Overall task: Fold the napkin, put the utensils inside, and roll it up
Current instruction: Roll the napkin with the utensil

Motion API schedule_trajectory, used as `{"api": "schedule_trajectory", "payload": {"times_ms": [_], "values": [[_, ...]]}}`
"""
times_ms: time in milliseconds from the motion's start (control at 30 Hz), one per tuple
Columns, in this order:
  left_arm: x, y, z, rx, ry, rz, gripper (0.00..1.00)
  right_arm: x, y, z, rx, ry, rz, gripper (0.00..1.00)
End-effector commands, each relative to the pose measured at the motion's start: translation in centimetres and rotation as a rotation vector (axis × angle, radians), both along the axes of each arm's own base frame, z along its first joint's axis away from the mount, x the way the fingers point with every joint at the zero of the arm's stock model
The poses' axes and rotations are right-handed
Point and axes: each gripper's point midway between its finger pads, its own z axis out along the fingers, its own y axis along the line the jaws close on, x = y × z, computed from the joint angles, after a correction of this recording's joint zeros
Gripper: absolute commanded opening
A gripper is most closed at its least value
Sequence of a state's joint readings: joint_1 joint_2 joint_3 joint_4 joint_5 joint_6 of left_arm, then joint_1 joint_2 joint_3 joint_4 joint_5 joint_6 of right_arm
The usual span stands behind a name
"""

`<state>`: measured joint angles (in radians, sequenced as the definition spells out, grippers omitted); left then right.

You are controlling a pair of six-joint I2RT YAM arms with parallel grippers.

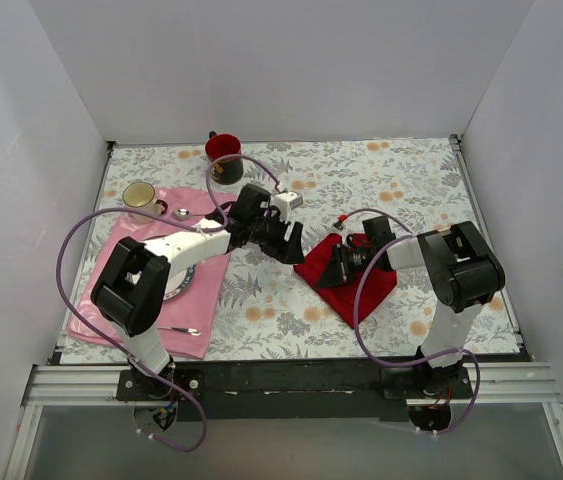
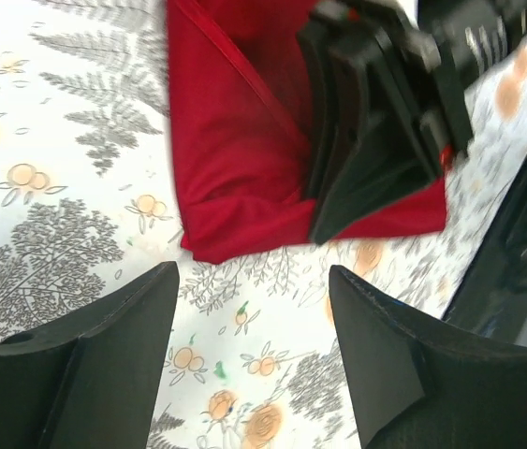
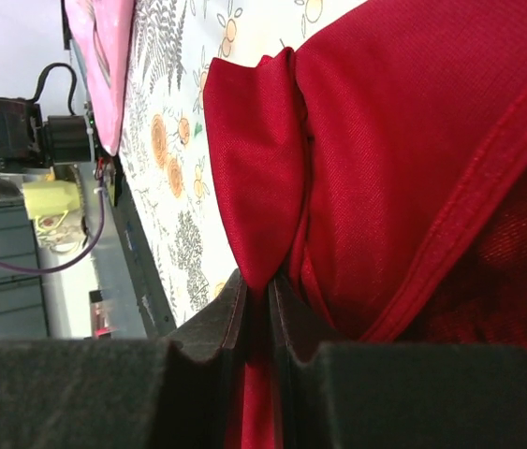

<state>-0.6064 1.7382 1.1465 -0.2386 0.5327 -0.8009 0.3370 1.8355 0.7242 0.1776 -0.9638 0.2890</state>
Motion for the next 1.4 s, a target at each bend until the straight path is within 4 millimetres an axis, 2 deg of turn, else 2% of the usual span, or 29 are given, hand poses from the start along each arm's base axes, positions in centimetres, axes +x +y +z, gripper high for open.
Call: {"api": "schedule_trajectory", "payload": {"times_ms": [0,100,133,200,233,400,600,667,767,933,1067,1133,1200,1233,1300,1333,1367], "values": [[-2.4,-0.8,1.4,-0.002,-0.242,-0.211,0.64,-1.6,-0.9,-1.8,-0.047,0.083,0.009,0.01],[-3.3,-1.0,0.6,0.010,-0.325,-0.294,0.61,-1.7,-0.9,-1.8,-0.041,0.085,0.011,0.01],[-3.6,-0.5,-0.2,0.032,-0.339,-0.293,0.60,-1.7,-1.0,-1.9,-0.046,0.082,0.011,0.01],[-3.5,-0.9,0.6,0.017,-0.453,-0.312,0.61,-1.8,-1.0,-1.9,-0.049,0.081,0.011,0.01],[-3.3,-0.3,-0.4,0.062,-0.486,-0.292,0.62,-1.8,-1.1,-1.8,-0.050,0.078,0.015,0.01],[-3.0,-1.7,-0.4,0.095,-0.601,-0.318,0.62,-1.7,-1.3,-1.8,-0.074,0.060,0.014,0.01],[-3.3,-3.1,-2.8,0.223,-0.728,-0.424,0.62,-1.4,-1.2,-1.6,-0.077,0.056,0.011,0.01],[-3.8,-3.3,-4.3,0.268,-0.747,-0.485,0.62,-1.3,-1.2,-1.4,-0.073,0.055,0.011,0.01],[-3.9,-3.4,-4.9,0.291,-0.768,-0.506,0.60,-1.1,-1.1,-1.2,-0.071,0.052,0.010,0.01],[-3.7,-4.0,-5.2,0.312,-0.811,-0.516,0.51,-1.3,-1.2,-1.2,-0.079,0.050,0.014,0.01],[-4.3,-4.3,-6.3,0.327,-0.807,-0.547,0.43,-1.3,-1.3,-1.2,-0.085,0.048,0.015,0.01],[-4.4,-4.3,-5.4,0.302,-0.798,-0.508,0.46,-1.1,-1.3,-1.0,-0.089,0.040,0.010,0.01],[-4.7,-4.3,-4.4,0.267,-0.774,-0.462,0.55,-1.0,-1.3,-0.9,-0.091,0.032,0.010,0.01],[-4.7,-4.5,-2.8,0.234,-0.795,-0.436,0.58,-1.0,-1.2,-0.9,-0.090,0.030,0.012,0.01],[-5.1,-4.2,-1.2,0.193,-0.792,-0.405,0.63,-0.7,-1.3,-1.1,-0.099,0.020,0.008,0.01],[-5.2,-4.3,1.4,0.129,-0.794,-0.336,0.64,-0.8,-1.3,-1.1,-0.102,0.019,0.007,0.01],[-5.3,-3.9,2.3,0.085,-0.769,-0.313,0.67,-1.0,-1.4,-1.2,-0.105,0.032,0.003,0.01]]}}
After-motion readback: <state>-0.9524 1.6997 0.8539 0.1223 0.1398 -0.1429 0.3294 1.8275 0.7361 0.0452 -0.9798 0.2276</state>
